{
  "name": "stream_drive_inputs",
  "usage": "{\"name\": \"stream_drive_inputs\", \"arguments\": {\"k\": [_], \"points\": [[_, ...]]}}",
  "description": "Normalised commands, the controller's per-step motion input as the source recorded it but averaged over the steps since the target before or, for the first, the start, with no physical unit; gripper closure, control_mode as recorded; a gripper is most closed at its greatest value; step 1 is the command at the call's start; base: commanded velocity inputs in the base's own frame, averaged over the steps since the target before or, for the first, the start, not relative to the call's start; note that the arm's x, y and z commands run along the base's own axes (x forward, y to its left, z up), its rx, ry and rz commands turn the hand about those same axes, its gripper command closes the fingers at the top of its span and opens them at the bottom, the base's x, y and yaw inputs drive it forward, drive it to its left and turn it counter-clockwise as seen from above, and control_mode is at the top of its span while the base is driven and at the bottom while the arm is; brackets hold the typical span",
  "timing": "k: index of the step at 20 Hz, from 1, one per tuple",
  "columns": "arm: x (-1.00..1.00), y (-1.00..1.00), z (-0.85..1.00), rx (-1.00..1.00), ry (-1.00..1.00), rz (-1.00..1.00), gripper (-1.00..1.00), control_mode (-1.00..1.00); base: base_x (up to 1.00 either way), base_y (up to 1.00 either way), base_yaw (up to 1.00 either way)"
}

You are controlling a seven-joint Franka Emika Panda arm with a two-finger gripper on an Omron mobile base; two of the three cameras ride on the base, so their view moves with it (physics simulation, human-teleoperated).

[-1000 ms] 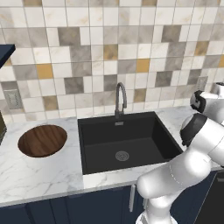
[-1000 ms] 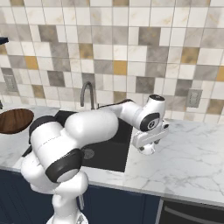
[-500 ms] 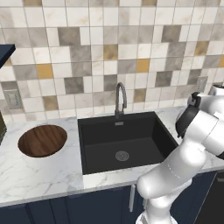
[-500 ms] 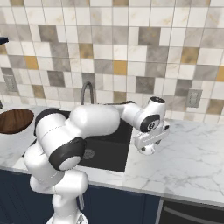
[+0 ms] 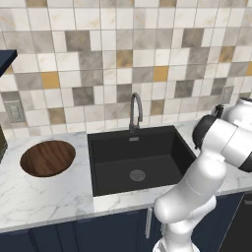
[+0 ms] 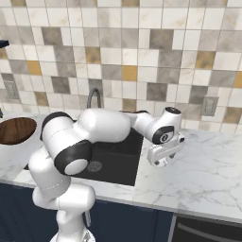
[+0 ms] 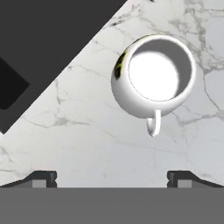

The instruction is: Pick the mug and place it in the sink. Pick the bowl and place it in the open cabinet and then close the cabinet.

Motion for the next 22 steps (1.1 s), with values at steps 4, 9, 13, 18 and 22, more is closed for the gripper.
{"name": "stream_drive_inputs", "arguments": {"k": [4, 9, 13, 18, 22], "points": [[0.11, 0.0, -0.11, -0.01, -0.03, 0.03, -1.0, -1.0, 0.0, 0.0, 0.0], [0.08, 0.0, -0.09, 0.0, -0.05, 0.0, -1.0, -1.0, 0.0, 0.0, 0.0], [0.14, 0.0, -0.14, 0.0, 0.02, 0.0, -1.0, -1.0, 0.0, 0.0, 0.0], [0.15, 0.0, -0.1, 0.02, 0.05, 0.0, -1.0, -1.0, 0.0, 0.0, 0.0], [0.11, -0.04, -0.06, 0.04, 0.03, 0.0, -1.0, -1.0, 0.0, 0.0, 0.0]]}}
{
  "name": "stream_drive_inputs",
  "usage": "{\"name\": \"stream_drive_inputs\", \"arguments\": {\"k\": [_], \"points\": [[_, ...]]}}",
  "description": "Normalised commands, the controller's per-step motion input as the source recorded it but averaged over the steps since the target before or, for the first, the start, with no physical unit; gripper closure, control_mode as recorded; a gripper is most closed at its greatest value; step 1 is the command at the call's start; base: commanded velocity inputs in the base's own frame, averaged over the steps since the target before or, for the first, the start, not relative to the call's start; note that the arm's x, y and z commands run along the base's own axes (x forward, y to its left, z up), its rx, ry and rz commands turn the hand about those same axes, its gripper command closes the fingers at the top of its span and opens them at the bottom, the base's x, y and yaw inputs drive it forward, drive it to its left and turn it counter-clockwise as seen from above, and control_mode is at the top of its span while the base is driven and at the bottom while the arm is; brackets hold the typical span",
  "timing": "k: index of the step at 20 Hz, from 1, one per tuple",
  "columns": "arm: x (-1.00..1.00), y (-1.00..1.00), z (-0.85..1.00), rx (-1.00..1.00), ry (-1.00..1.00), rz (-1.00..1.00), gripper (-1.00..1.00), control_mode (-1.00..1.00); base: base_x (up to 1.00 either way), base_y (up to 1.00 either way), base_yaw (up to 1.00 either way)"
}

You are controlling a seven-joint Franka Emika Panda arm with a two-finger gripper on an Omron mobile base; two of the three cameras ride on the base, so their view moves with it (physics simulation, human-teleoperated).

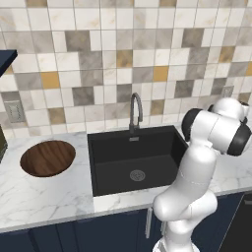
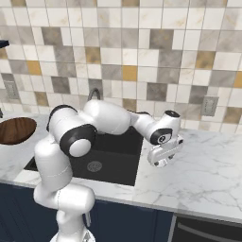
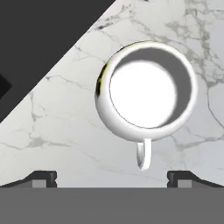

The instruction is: Pick the mug and place it in the sink. Pick the bowl and place it in the open cabinet and then close the cabinet.

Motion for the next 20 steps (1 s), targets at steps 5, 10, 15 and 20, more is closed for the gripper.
{"name": "stream_drive_inputs", "arguments": {"k": [5, 10, 15, 20], "points": [[0.06, -0.22, -0.05, 0.09, 0.03, 0.0, -1.0, -1.0, 0.0, 0.0, 0.0], [0.09, -0.16, -0.1, 0.06, 0.03, 0.01, -1.0, -1.0, 0.0, 0.0, 0.0], [0.18, 0.0, -0.08, 0.01, 0.03, 0.0, -1.0, -1.0, 0.0, 0.0, 0.0], [0.13, 0.0, -0.04, 0.0, 0.01, 0.0, -1.0, -1.0, 0.0, 0.0, 0.0]]}}
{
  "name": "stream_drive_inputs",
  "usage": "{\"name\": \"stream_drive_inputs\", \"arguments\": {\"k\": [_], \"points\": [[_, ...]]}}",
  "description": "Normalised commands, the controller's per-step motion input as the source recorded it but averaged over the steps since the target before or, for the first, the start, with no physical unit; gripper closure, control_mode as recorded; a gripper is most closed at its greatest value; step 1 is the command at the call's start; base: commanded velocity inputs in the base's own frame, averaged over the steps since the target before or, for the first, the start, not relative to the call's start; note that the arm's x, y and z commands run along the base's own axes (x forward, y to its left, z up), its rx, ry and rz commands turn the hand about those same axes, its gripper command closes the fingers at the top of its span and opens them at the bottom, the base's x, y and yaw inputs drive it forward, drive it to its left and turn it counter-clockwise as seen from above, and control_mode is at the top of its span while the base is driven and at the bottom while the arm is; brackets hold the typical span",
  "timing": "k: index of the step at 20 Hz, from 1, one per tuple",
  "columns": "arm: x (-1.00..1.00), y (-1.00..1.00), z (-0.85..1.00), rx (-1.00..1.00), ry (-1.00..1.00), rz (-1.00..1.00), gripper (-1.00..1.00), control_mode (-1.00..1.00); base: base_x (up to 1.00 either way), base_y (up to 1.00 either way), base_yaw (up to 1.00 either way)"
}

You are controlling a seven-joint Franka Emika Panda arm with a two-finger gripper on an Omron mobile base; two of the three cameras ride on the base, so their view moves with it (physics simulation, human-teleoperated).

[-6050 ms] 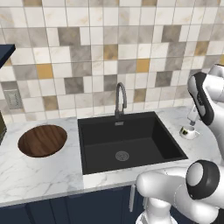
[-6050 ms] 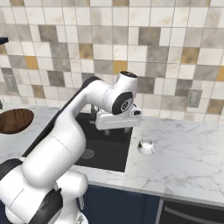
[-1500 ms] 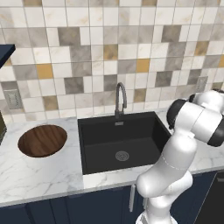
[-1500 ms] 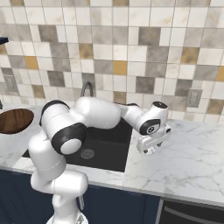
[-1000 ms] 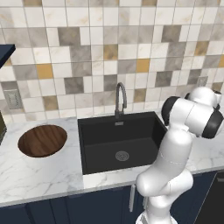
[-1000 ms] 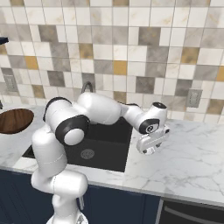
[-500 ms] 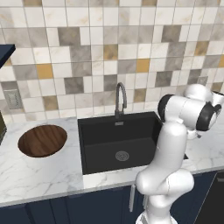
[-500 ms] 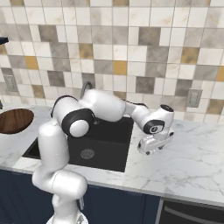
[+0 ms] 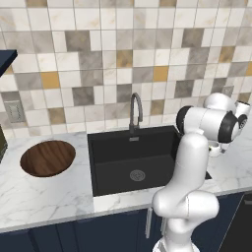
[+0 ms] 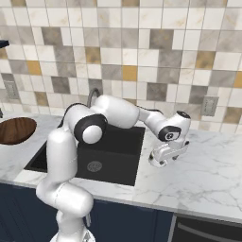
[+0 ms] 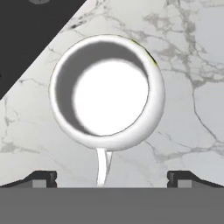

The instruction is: Pick the mug and place it in the sink. Pick the bowl and place it in the open cabinet and then close the cabinet.

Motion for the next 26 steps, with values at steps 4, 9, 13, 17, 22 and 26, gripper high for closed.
{"name": "stream_drive_inputs", "arguments": {"k": [4, 9, 13, 17, 22, 26], "points": [[0.01, 0.0, -0.11, 0.0, 0.01, 0.01, -1.0, -1.0, 0.0, 0.0, 0.0], [0.0, 0.0, -0.19, 0.0, 0.01, 0.01, -1.0, -1.0, 0.0, 0.0, 0.0], [0.0, 0.0, -0.19, 0.0, 0.01, 0.02, -1.0, -1.0, 0.0, 0.0, 0.0], [0.0, 0.0, -0.16, 0.0, 0.0, 0.01, 1.0, -1.0, 0.0, 0.0, 0.0], [0.0, 0.0, -0.01, 0.0, 0.0, 0.01, 1.0, -1.0, 0.0, 0.0, 0.0], [0.0, 0.0, 0.0, 0.0, 0.0, 0.01, 1.0, -1.0, 0.0, 0.0, 0.0]]}}
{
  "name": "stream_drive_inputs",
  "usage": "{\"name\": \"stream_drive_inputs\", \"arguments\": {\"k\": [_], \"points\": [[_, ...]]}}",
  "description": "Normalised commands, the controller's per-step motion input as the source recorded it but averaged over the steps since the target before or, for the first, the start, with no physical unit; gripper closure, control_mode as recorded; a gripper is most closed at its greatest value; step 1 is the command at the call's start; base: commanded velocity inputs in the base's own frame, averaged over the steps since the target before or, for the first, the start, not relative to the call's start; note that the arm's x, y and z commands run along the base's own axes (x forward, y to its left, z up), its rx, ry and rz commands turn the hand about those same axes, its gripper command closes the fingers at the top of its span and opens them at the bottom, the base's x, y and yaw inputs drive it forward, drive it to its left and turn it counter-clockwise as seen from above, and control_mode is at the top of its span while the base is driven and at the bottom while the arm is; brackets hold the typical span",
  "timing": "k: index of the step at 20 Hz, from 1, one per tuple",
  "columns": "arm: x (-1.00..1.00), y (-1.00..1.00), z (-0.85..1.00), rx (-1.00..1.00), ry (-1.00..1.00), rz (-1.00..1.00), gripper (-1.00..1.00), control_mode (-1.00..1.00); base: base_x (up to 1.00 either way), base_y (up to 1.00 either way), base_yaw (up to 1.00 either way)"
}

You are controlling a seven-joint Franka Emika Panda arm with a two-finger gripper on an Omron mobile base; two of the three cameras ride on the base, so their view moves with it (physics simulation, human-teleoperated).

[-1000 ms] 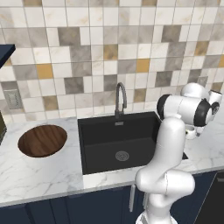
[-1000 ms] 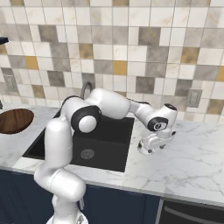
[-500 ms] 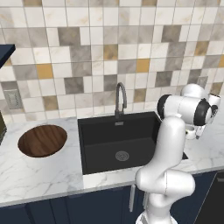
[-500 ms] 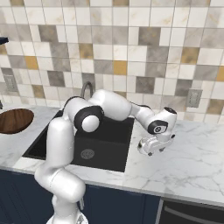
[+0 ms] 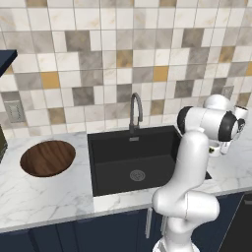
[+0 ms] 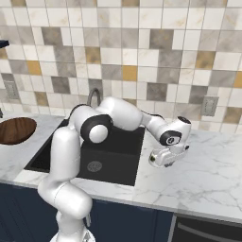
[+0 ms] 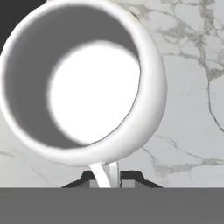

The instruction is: Pick the mug and place it in the sink. Pick the bowl and place it in the open cabinet and then close the cabinet.

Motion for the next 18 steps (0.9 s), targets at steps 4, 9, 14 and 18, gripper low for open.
{"name": "stream_drive_inputs", "arguments": {"k": [4, 9, 14, 18], "points": [[-0.26, 0.03, 0.22, 0.0, -0.1, 0.08, 1.0, -1.0, 0.0, 0.0, 0.0], [-0.66, 0.08, 0.83, 0.0, -0.02, 0.13, 1.0, -1.0, 0.0, 0.0, 0.0], [-0.49, 0.4, 0.74, -0.03, -0.02, 0.16, 1.0, -1.0, 0.0, 0.0, 0.0], [-0.22, 0.59, 0.26, -0.15, -0.17, 0.0, 1.0, -1.0, 0.0, 0.0, 0.0]]}}
